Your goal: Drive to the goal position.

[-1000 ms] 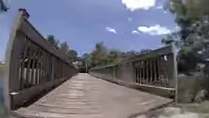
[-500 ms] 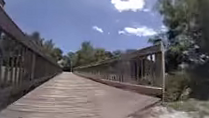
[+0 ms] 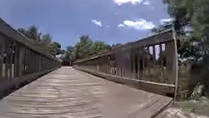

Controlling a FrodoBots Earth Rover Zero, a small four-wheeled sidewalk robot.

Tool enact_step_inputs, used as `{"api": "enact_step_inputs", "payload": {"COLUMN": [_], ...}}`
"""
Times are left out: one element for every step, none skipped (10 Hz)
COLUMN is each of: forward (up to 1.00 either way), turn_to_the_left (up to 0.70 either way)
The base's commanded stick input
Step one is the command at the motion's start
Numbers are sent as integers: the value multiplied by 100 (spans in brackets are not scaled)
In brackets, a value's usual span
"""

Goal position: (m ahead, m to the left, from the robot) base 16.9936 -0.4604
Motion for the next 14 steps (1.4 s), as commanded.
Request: {"api": "enact_step_inputs", "payload": {"forward": [85, 85, 85, 85, 85, 85, 85, 85, 85, 69, 15, -6, -40, -74], "turn_to_the_left": [0, 0, 0, 0, 0, 0, 0, 0, 0, 0, 0, 0, 0, 0]}}
